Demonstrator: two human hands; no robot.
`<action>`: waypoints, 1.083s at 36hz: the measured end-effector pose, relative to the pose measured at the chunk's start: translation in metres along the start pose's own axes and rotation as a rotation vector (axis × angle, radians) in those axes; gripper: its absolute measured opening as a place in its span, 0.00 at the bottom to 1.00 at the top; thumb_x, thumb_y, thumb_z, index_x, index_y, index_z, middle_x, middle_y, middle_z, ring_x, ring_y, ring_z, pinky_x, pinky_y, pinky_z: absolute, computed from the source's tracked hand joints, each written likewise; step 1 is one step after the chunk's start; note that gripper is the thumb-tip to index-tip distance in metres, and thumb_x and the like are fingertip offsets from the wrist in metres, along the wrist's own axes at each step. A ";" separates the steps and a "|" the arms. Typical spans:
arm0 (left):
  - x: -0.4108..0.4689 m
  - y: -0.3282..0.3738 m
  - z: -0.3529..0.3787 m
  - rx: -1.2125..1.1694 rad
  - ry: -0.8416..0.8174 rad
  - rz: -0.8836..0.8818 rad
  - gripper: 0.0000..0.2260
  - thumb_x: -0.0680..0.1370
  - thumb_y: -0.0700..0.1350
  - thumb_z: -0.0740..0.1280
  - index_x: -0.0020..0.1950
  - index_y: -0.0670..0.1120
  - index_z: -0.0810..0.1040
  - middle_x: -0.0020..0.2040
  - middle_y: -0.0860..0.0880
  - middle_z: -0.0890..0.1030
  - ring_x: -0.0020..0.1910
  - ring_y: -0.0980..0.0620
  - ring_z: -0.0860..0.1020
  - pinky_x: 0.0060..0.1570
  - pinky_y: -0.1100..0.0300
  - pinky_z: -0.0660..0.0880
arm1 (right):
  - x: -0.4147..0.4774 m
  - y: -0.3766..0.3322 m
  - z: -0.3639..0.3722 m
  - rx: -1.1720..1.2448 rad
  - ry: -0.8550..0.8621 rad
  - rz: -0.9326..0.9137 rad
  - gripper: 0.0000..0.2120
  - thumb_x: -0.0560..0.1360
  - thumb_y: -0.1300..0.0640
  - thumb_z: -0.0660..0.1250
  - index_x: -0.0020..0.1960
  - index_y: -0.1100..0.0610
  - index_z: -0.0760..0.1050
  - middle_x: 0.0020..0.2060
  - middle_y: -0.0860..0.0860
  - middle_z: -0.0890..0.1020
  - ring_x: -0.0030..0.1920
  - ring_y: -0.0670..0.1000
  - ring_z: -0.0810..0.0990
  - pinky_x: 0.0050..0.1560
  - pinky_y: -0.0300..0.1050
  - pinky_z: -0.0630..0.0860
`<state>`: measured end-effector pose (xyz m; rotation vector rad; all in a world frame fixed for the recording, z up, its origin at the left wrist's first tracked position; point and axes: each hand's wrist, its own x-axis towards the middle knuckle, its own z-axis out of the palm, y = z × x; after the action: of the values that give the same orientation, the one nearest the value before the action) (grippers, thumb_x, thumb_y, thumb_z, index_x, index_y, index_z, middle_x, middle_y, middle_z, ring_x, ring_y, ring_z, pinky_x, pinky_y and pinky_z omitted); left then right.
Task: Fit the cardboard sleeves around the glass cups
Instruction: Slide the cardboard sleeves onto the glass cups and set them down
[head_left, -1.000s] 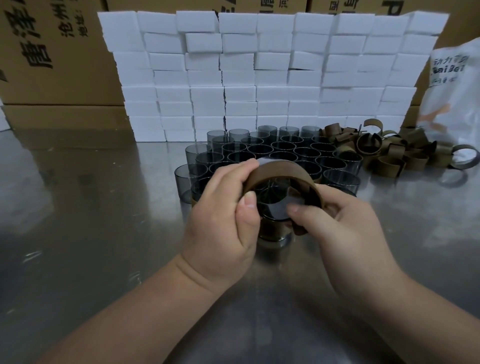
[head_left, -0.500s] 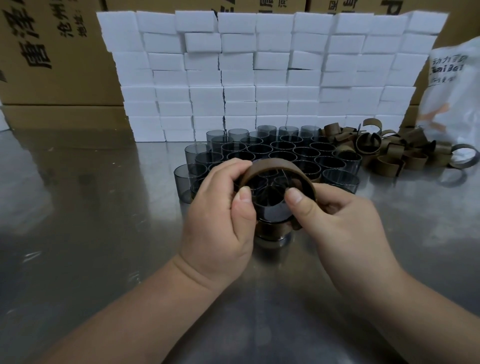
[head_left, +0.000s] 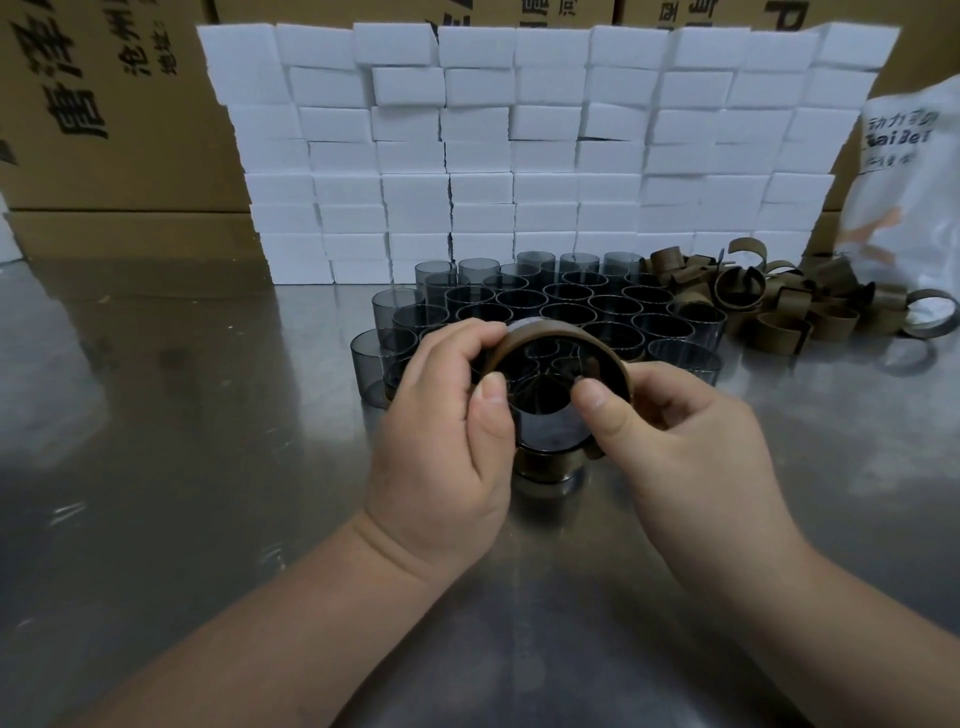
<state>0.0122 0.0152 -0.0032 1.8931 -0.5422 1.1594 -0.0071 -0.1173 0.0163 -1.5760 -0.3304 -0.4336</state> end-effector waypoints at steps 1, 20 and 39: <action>0.000 0.000 0.000 0.000 -0.001 -0.001 0.18 0.77 0.44 0.52 0.56 0.34 0.74 0.51 0.47 0.75 0.51 0.54 0.74 0.54 0.67 0.69 | 0.000 0.000 0.000 0.000 0.003 0.000 0.20 0.55 0.42 0.66 0.41 0.52 0.80 0.29 0.38 0.81 0.30 0.35 0.78 0.31 0.25 0.70; -0.005 -0.003 0.002 -0.046 -0.080 -0.037 0.34 0.80 0.61 0.44 0.67 0.33 0.66 0.63 0.40 0.73 0.64 0.51 0.69 0.65 0.61 0.65 | 0.002 0.010 0.000 0.073 0.017 0.038 0.35 0.50 0.40 0.68 0.54 0.52 0.73 0.44 0.46 0.80 0.36 0.36 0.78 0.36 0.27 0.73; -0.011 0.002 0.004 -0.791 -0.136 -0.388 0.31 0.67 0.72 0.62 0.57 0.49 0.72 0.53 0.46 0.80 0.56 0.43 0.77 0.59 0.43 0.70 | -0.004 0.031 0.001 0.211 -0.286 0.009 0.35 0.61 0.27 0.67 0.61 0.45 0.71 0.52 0.49 0.82 0.56 0.51 0.80 0.59 0.58 0.73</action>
<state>0.0080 0.0102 -0.0126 1.3009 -0.5654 0.4531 0.0038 -0.1177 -0.0130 -1.4317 -0.5694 -0.1580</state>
